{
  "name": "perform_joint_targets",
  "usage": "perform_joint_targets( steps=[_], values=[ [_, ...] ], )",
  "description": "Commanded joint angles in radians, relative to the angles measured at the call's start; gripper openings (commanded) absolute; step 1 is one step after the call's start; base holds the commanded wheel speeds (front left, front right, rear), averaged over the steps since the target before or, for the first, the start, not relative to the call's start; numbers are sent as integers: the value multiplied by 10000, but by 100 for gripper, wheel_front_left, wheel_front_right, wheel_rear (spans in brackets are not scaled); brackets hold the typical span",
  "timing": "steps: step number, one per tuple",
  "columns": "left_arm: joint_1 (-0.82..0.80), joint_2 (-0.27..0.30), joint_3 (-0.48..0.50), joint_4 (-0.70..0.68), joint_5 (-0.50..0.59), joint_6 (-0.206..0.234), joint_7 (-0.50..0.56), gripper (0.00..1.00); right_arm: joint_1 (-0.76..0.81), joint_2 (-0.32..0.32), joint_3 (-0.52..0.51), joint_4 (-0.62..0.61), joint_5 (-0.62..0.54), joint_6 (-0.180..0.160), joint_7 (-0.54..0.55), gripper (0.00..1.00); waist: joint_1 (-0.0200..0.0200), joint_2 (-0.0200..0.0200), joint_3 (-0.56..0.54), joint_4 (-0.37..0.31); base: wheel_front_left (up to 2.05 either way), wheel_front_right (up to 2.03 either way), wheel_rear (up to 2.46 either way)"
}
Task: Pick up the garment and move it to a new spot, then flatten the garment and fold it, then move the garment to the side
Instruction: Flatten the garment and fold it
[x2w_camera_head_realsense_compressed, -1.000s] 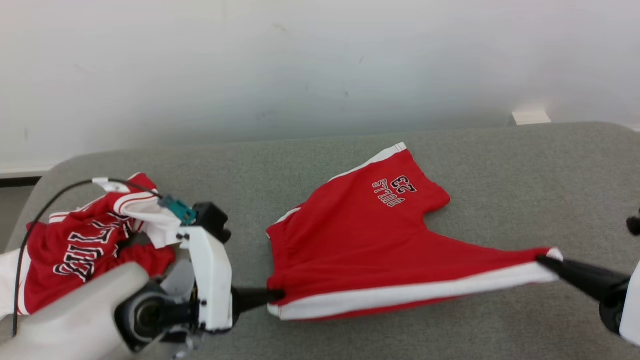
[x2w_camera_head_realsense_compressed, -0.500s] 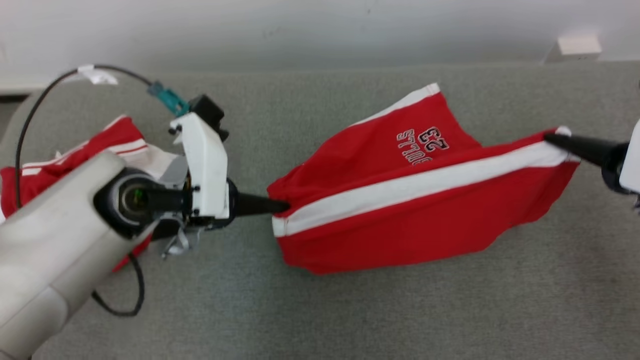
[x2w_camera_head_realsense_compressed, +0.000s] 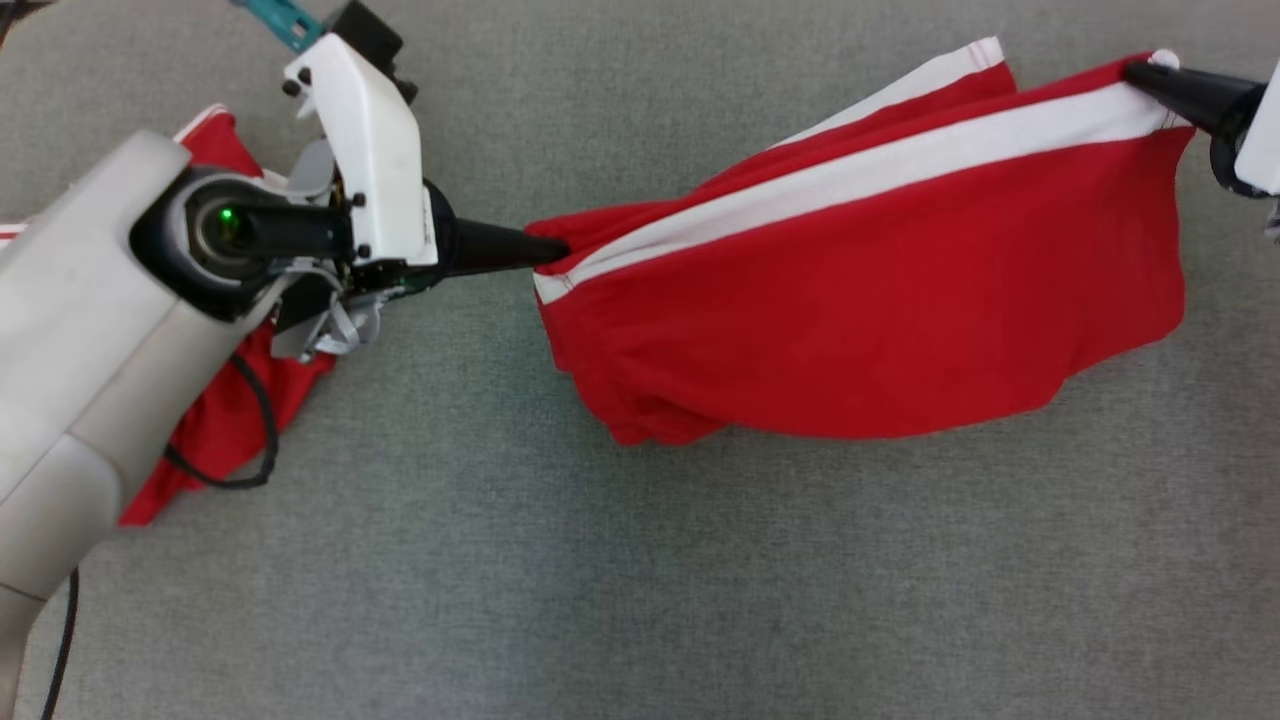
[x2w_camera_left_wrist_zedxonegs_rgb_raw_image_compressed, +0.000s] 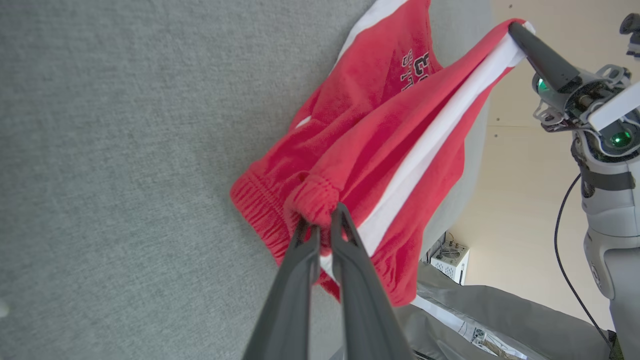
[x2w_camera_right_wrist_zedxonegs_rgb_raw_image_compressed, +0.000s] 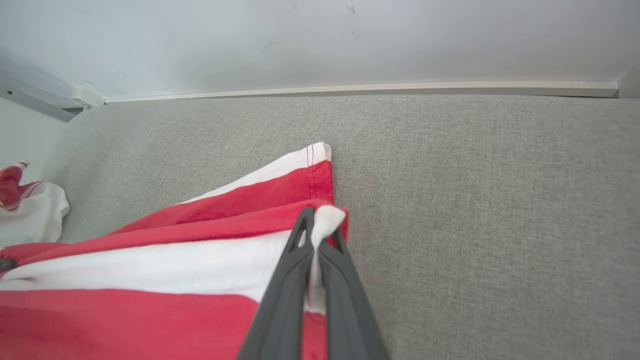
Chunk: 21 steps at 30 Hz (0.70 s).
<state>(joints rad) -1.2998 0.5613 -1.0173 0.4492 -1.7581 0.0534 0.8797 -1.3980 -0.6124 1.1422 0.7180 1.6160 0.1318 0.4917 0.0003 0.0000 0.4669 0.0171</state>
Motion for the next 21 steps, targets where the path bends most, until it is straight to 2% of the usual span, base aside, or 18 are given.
perform_joint_targets(
  steps=[1,8,12,15,16,17,18,19,20,21],
  values=[
    [-99,54,2,82,98,25,49,0,-199,34,13,155,-98,-22,-35,0,-3,0,229,105,0,0,0],
    [-482,-189,-78,255,342,68,153,0,-862,556,150,1023,-492,-23,-27,0,-3,0,570,329,0,0,0],
    [-674,-309,-3,406,360,92,40,0,-1106,832,243,1217,-720,-23,-117,20,-3,0,760,397,0,0,0],
    [-788,-426,29,506,433,56,-43,0,-1196,883,284,1386,-828,-23,-118,21,-3,0,929,424,0,0,0],
    [-791,-453,27,545,447,33,-88,0,-1204,913,317,1455,-878,-23,-114,27,-3,0,971,426,0,0,0],
    [-789,-464,-2,572,507,8,-91,0,-1218,946,334,1496,-893,-23,-92,27,-3,0,1011,427,0,0,0],
    [-780,-489,-17,593,540,-6,-107,18,-1218,980,329,1526,-896,-23,-107,33,-3,0,1038,429,0,0,0],
    [-775,-495,-19,630,546,-54,-118,55,-1197,1021,287,1560,-839,-23,-166,72,-3,0,1059,421,0,0,0],
    [-775,-503,-21,672,569,-99,-123,92,-1158,1063,268,1600,-795,-23,-194,100,-3,0,1064,411,0,0,0],
    [-768,-501,-31,710,592,-140,-107,100,-1103,1110,262,1620,-789,-23,-251,100,-3,0,1048,394,0,0,0]
  ],
)
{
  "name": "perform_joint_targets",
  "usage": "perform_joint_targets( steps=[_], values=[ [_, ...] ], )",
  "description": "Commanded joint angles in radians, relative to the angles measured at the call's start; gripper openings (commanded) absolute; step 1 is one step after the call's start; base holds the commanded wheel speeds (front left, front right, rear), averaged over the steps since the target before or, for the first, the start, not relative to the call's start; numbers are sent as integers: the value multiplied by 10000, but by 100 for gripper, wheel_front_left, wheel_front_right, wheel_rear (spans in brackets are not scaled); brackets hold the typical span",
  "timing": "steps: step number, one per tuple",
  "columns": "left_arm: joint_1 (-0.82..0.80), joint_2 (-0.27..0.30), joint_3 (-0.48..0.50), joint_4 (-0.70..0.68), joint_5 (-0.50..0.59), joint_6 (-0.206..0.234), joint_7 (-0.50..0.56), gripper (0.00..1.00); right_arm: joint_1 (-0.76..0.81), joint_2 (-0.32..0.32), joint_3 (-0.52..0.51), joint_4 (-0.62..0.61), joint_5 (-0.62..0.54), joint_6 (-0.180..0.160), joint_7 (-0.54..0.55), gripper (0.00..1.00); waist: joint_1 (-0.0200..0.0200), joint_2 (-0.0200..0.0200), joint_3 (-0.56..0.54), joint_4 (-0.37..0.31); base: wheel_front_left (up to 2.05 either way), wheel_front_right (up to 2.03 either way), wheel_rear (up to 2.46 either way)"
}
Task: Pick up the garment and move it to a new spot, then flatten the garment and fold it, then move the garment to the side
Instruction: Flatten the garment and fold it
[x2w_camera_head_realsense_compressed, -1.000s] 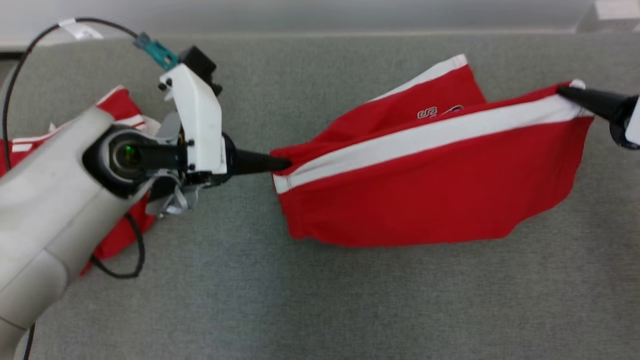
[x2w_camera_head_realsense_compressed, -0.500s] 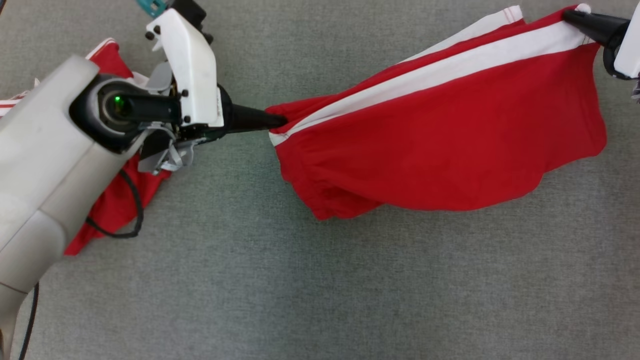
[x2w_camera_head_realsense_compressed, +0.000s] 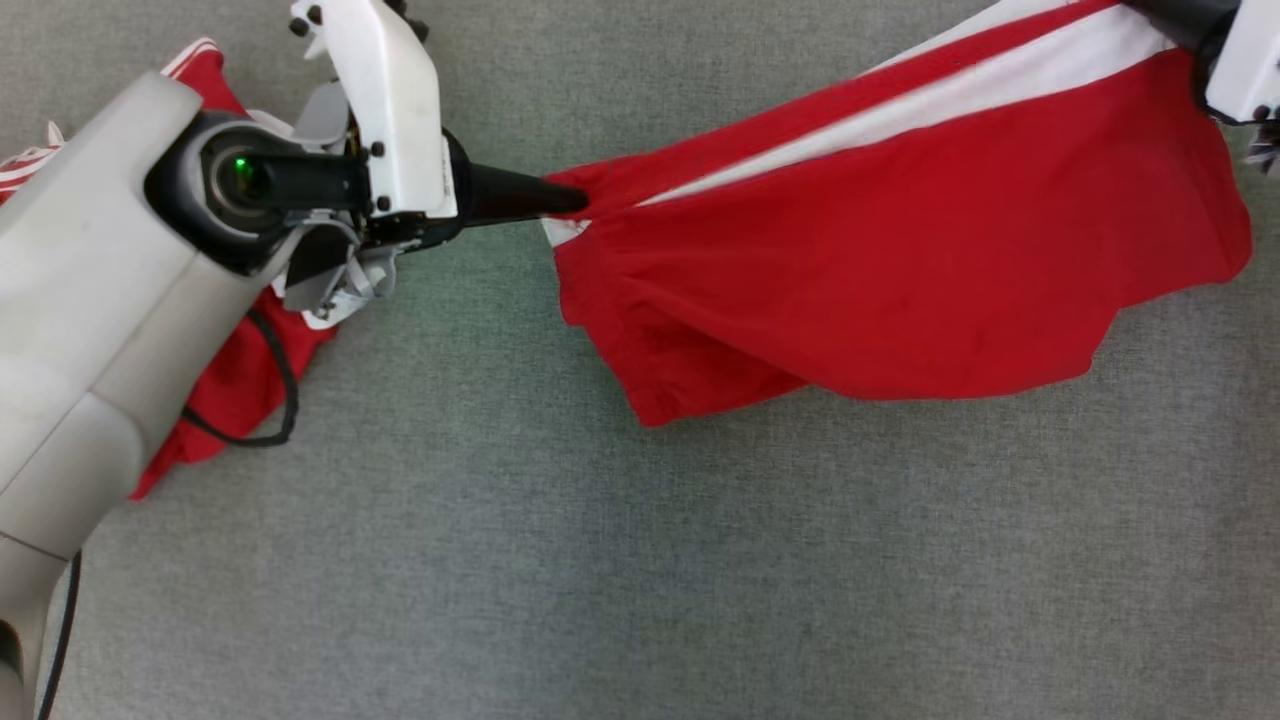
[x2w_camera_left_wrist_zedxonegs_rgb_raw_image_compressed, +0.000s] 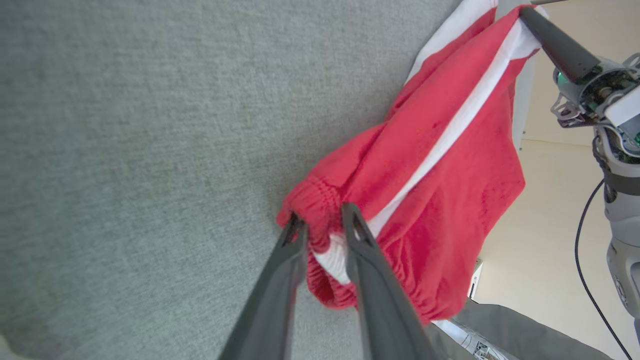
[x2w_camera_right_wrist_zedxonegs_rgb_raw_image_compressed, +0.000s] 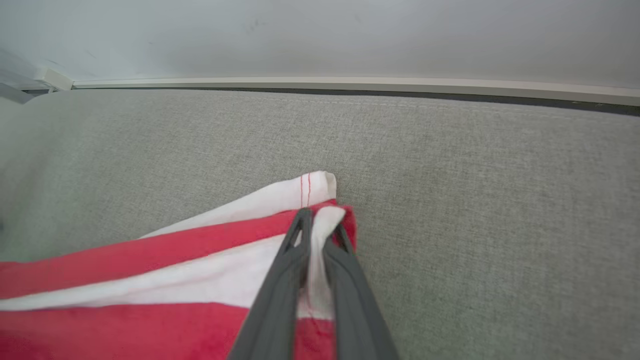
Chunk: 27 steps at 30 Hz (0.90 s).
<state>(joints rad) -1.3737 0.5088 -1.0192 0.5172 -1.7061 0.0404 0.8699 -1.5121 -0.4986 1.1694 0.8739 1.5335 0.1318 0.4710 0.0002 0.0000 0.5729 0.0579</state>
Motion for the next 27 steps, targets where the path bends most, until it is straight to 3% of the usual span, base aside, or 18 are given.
perform_joint_targets(
  steps=[1,7,14,17,20,22,27],
  values=[
    [-18,22,-22,65,91,-46,-5,100,95,11,-3,44,-10,-23,-154,100,-2,0,-52,-33,0,0,0],
    [-101,126,-219,218,650,-343,-383,100,514,42,-44,-362,-167,-23,-1034,100,-2,0,-576,-103,0,0,0],
    [117,193,-98,228,1362,-1051,-1775,100,1147,-411,-217,-1086,-617,-23,-3127,100,-2,0,-1503,-80,0,0,0],
    [309,335,-161,53,2091,-1287,-2878,100,1662,-601,-309,-1282,-826,-23,-4365,100,-2,0,-1850,-45,0,0,0],
    [613,441,-123,-293,3125,-1387,-4706,100,2169,-742,-239,-1337,-1108,-23,-5424,100,-2,0,-2051,8,0,0,0],
    [839,659,-307,-614,4183,-1254,-6066,100,2592,-799,-98,-1136,-1312,-23,-5906,100,-2,0,-2152,60,0,0,0],
    [1996,623,-216,-1621,5673,-99,-9267,100,3494,-636,101,-286,-1370,-23,-6576,100,-2,0,-2353,467,0,0,0]
  ],
)
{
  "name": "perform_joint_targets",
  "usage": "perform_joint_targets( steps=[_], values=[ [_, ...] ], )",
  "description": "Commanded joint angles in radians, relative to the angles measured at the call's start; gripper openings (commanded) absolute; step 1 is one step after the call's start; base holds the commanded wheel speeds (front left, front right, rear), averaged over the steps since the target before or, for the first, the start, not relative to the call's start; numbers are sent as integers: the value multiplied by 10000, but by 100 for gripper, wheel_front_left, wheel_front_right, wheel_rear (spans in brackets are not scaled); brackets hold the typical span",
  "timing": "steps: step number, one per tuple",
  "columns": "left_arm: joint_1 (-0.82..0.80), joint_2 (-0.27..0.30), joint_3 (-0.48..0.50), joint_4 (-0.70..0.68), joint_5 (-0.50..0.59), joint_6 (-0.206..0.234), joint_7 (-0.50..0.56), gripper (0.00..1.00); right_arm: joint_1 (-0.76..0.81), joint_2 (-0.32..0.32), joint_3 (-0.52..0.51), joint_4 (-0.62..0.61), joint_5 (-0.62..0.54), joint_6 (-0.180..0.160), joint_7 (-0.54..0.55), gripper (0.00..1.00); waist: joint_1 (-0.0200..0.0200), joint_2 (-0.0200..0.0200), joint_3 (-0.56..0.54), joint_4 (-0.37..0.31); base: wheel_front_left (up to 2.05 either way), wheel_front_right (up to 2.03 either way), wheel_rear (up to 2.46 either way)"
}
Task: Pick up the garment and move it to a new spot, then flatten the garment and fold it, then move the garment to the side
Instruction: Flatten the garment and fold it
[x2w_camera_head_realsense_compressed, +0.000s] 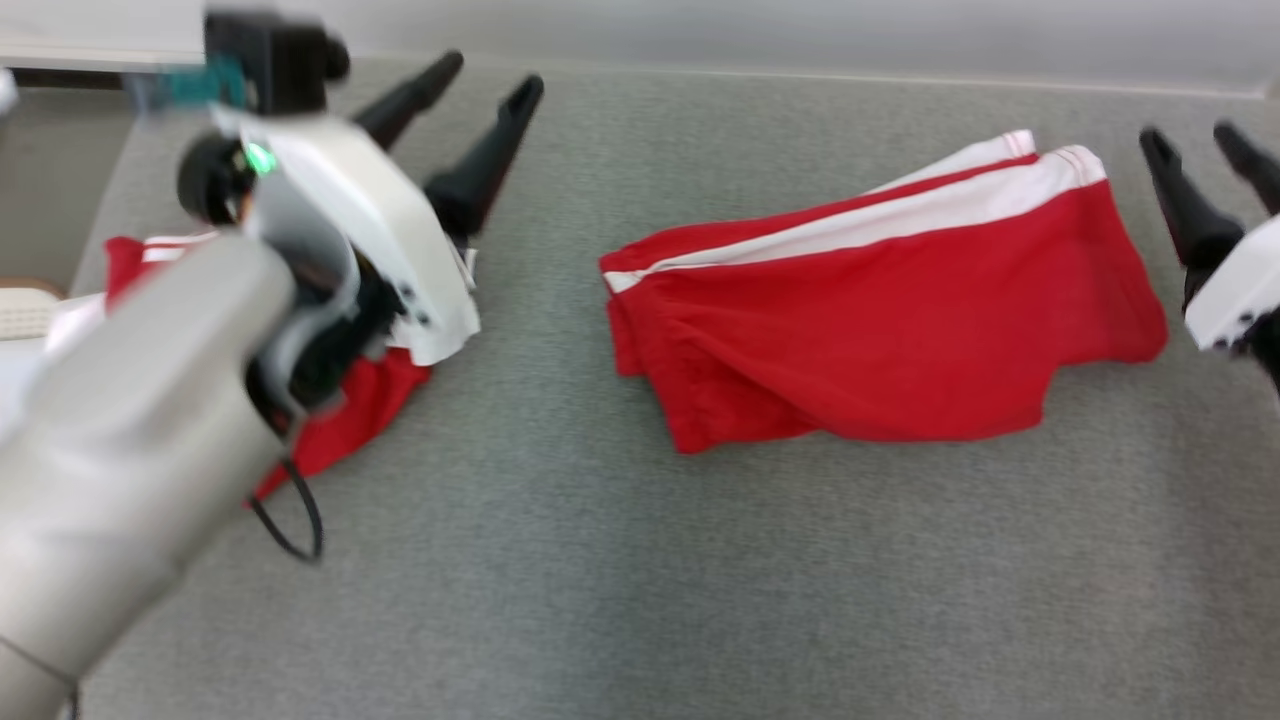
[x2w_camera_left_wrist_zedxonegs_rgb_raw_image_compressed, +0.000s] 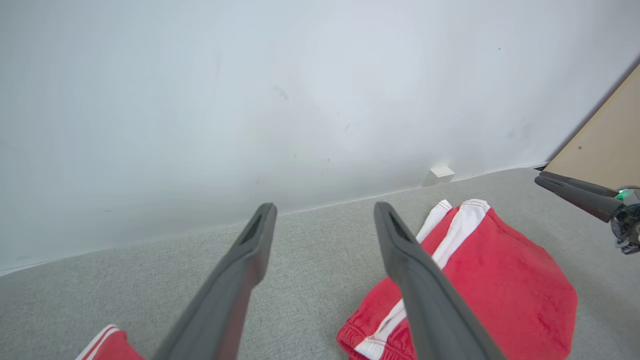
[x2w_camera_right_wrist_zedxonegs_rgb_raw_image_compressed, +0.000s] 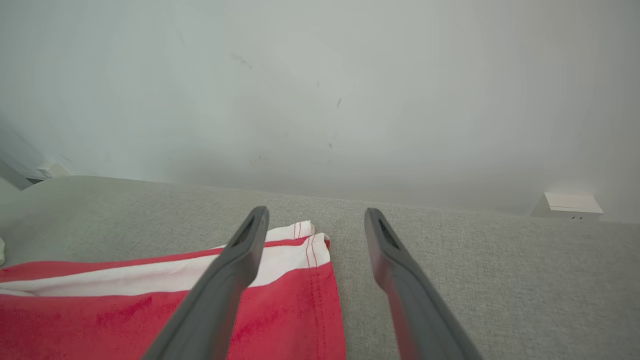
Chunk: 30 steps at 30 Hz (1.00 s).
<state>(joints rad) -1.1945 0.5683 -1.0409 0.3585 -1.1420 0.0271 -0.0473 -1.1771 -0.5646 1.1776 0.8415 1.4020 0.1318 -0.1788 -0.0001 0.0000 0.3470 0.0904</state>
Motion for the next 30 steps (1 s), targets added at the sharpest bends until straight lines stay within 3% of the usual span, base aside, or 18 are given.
perform_joint_targets(
  steps=[1,5,8,10,12,16,20,28,29,30],
  values=[
    [483,51,33,-251,220,276,-571,100,290,104,60,189,-5,-23,-66,100,1,0,-122,231,0,0,0],
    [1659,54,191,-1056,689,1167,-1889,100,719,205,134,847,230,-23,140,100,1,0,-184,677,0,0,0],
    [2711,-36,681,-1634,742,1581,-2137,100,912,242,172,1278,434,-23,531,100,1,0,-177,1003,0,0,0],
    [3252,26,931,-1977,1351,1946,-2170,100,897,174,156,1567,531,-23,696,100,1,0,-123,1208,0,0,0],
    [4027,-277,1359,-2394,1611,2185,-2165,100,928,112,153,1884,624,-23,935,100,1,0,-81,1419,0,0,0],
    [5338,-737,2325,-3011,2289,2371,-2169,100,990,63,222,2456,758,-23,1682,100,1,0,-33,1763,0,0,0],
    [6564,-1357,3137,-3260,2659,2197,-2168,100,1062,123,215,2903,1052,-23,2794,100,1,0,-33,1989,0,0,0],
    [7638,-2180,4114,-3213,3765,1788,-2170,100,1459,255,218,2291,1695,22,5124,100,1,0,-117,2287,0,0,0],
    [7698,-2261,4227,-3204,3986,1758,-2170,100,1417,230,203,2168,1759,26,5312,97,1,0,-130,2315,0,0,0],
    [7747,-2355,4343,-3200,4246,1714,-2170,100,1394,213,194,2051,1813,28,5434,68,1,0,-151,2346,0,0,0]
  ],
)
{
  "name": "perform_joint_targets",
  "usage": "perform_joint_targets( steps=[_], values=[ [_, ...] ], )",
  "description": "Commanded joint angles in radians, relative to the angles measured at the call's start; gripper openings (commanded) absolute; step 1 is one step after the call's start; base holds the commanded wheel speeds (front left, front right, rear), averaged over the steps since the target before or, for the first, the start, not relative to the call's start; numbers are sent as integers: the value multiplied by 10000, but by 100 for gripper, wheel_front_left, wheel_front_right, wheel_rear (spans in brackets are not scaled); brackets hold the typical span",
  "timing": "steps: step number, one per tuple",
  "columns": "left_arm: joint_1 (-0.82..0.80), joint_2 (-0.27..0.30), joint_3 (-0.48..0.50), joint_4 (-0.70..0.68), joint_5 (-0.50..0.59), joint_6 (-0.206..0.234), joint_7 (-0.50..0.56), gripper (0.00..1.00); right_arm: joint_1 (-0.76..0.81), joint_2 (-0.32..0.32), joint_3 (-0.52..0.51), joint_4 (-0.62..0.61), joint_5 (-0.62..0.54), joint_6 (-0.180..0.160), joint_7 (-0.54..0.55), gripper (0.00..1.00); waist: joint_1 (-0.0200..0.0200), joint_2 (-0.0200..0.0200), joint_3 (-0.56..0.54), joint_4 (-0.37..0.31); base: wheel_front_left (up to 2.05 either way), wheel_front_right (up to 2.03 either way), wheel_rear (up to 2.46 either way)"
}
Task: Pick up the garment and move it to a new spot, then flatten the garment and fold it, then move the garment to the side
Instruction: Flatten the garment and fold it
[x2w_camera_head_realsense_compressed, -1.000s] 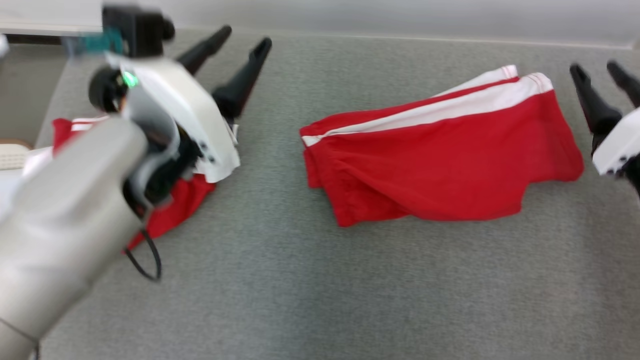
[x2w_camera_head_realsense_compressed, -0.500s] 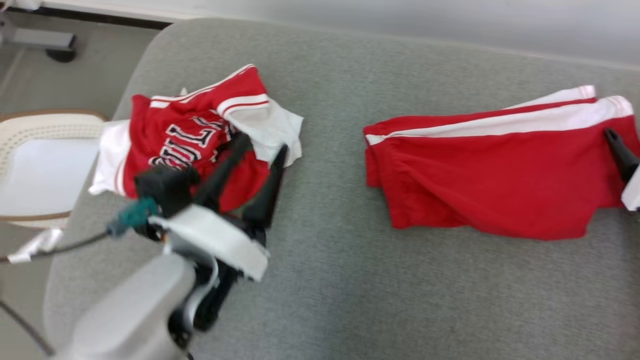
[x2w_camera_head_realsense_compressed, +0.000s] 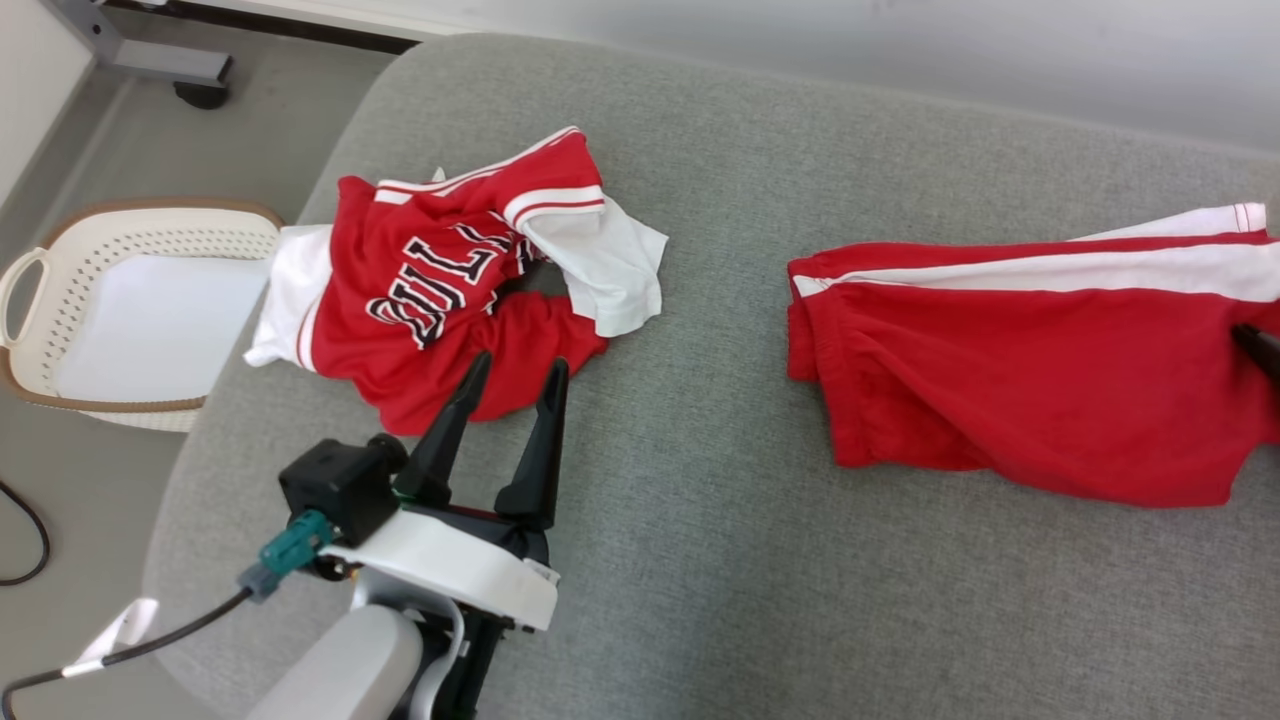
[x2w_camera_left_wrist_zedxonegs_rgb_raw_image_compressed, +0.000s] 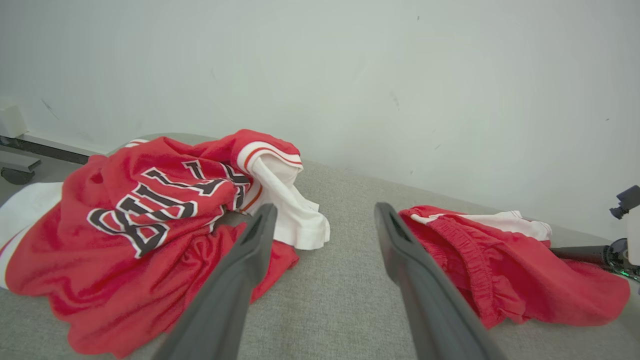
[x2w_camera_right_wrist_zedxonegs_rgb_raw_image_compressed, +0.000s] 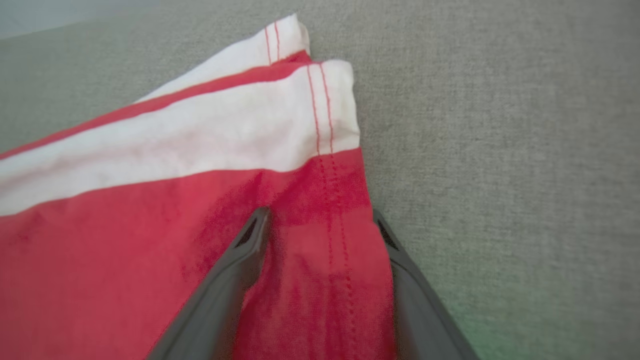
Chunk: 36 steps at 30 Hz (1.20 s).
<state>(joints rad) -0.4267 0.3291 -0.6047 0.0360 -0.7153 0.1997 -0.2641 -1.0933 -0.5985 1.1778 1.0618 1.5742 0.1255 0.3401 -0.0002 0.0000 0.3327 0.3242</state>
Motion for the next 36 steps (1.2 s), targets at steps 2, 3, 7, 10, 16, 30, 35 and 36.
perform_joint_targets(
  steps=[2,3,7,10,16,30,35,36],
  values=[
    [224,-136,156,88,304,-109,-1,100,450,528,210,-291,18,91,289,24,2,0,-60,44,0,0,0],
    [279,-205,266,102,481,-154,-1,100,388,490,220,-288,-50,91,210,2,2,0,-84,61,0,0,0],
    [428,-500,522,255,903,-422,-2,100,204,264,187,-207,-283,73,-338,0,2,0,-161,101,0,0,0],
    [577,-654,724,434,1125,-601,-2,100,305,293,144,-257,-355,70,-785,0,2,0,-314,4,0,0,0],
    [871,-879,1038,787,1629,-987,-2,100,671,305,-12,-516,-377,61,-1796,0,2,0,-733,-508,0,0,0],
    [1664,-1573,2136,1324,2838,-1847,-3,100,2382,-199,-741,-2394,142,53,-4312,0,2,0,-1734,-2181,0,0,0],
    [1897,-1794,2384,1548,3097,-2103,-3,100,2917,-455,-728,-2498,190,53,-4463,0,2,0,-1903,-2640,0,0,0],
    [1927,-1828,2449,1581,3140,-2157,-3,100,2968,-491,-737,-2508,177,53,-4511,0,2,0,-1918,-2703,0,0,0]
  ],
)
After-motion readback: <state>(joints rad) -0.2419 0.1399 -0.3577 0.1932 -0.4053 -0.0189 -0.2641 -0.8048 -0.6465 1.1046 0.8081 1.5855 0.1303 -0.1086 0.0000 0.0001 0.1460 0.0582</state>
